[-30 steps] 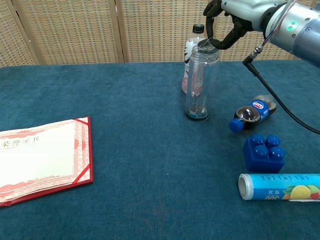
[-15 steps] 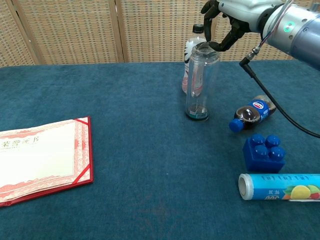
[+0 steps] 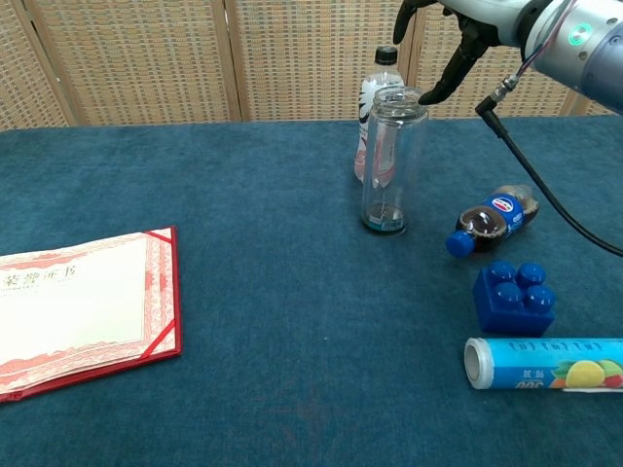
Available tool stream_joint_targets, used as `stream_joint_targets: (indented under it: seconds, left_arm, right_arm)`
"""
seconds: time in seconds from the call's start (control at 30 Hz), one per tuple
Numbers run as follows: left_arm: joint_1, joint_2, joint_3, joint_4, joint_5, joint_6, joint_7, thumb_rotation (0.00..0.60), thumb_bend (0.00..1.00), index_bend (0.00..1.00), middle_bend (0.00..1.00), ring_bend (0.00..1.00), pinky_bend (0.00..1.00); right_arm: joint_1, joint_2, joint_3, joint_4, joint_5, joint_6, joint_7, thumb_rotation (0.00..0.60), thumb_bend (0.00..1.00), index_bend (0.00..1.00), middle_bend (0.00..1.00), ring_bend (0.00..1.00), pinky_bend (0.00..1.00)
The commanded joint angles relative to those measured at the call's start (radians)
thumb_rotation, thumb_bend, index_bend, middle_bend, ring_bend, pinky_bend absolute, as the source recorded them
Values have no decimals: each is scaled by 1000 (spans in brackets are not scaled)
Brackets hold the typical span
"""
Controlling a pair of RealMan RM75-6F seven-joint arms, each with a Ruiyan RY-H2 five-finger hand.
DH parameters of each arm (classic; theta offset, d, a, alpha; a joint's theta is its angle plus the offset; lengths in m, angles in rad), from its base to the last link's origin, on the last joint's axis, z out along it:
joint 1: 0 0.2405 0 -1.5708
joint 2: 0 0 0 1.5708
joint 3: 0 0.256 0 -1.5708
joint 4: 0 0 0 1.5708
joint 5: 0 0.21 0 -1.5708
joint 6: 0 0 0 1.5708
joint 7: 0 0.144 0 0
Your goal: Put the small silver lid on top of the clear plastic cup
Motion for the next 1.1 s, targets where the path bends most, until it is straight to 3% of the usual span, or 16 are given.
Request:
stream_joint_targets:
  seconds: [0.03,0.3,0.43,0.77,1.1]
  left_arm:
    - [0,0,0,0,0,0,0,600,127,0,0,0,0]
    - [1,0,0,0,0,2,-3,600,127,0,0,0,0]
    - [2,0,2,-1,5,5,-6,600,128,0,0,0,0]
    - [7,0,7,-7,15,14,3,600,127,0,0,0,0]
    - [19,-2,10,-20,17,38,33,600,127,0,0,0,0]
  right_arm:
    - [-5,13,2,-15,-6,11,-3,600,271,346,0,0,200]
    - [-50,79,-2,-94,-27,68,-11,600,264,296,0,0,158]
    - [-110,138,-28,-165,-56,124,-8,600,246,259,0,0,139]
    - [-325,282,-150,-318,-196,294,104,600,159,153,0,0,91]
    - [-472,324,-288,-282,-293,328,214,600,87,100,0,0,50]
